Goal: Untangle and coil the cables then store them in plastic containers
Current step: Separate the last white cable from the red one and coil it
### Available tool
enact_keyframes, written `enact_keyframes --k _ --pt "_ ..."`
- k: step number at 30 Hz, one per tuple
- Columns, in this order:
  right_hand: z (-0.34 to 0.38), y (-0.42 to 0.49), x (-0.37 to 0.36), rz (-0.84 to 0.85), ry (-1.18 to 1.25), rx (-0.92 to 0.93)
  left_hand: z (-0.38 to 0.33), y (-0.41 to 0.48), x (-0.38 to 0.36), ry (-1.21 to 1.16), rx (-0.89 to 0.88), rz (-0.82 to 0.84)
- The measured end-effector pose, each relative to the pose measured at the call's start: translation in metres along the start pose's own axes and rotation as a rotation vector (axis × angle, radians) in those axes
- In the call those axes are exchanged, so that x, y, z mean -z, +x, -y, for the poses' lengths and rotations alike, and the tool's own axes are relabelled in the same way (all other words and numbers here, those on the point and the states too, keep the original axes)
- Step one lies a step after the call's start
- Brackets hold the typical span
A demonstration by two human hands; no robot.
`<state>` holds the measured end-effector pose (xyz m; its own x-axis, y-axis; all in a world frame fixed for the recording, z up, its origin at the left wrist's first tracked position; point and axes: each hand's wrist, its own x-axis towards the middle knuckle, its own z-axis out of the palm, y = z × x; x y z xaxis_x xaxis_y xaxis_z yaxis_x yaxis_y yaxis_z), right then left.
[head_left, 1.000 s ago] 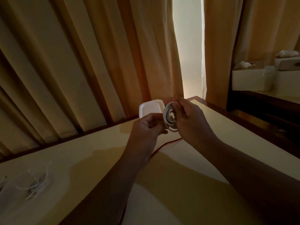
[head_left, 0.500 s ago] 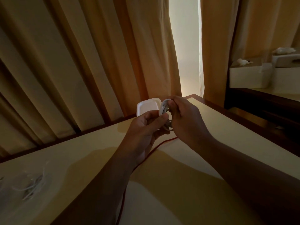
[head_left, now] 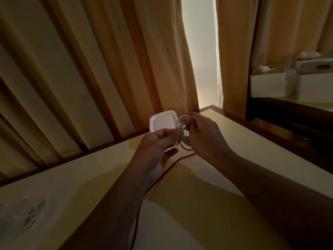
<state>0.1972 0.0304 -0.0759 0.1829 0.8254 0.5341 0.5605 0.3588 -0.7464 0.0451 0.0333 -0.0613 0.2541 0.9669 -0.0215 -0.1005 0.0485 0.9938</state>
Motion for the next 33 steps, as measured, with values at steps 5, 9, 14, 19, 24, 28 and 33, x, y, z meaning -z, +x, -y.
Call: enact_keyframes --k 5,9,14,19,24,28,33 --pt "0.0 0.001 -0.003 0.027 0.102 -0.132 -0.002 -0.001 0.002 -0.027 0.05 0.004" --pt "0.0 0.001 -0.005 0.083 0.374 -0.297 -0.006 0.0 0.004 -0.081 0.076 0.053" --pt "-0.002 0.001 -0.008 0.123 0.49 -0.362 -0.012 0.0 0.005 -0.099 0.099 0.057" --pt "-0.005 0.001 -0.009 0.103 0.342 -0.304 -0.012 -0.001 0.005 -0.113 0.118 0.052" --pt "-0.003 0.0 -0.009 0.051 0.254 -0.225 -0.013 -0.003 -0.001 -0.154 0.108 0.053" --pt "-0.003 0.001 -0.005 0.077 0.241 -0.172 -0.014 -0.005 -0.001 -0.241 0.117 0.086" --pt "-0.006 0.002 -0.004 0.139 0.118 0.007 -0.015 -0.002 -0.001 -0.302 0.137 0.024"
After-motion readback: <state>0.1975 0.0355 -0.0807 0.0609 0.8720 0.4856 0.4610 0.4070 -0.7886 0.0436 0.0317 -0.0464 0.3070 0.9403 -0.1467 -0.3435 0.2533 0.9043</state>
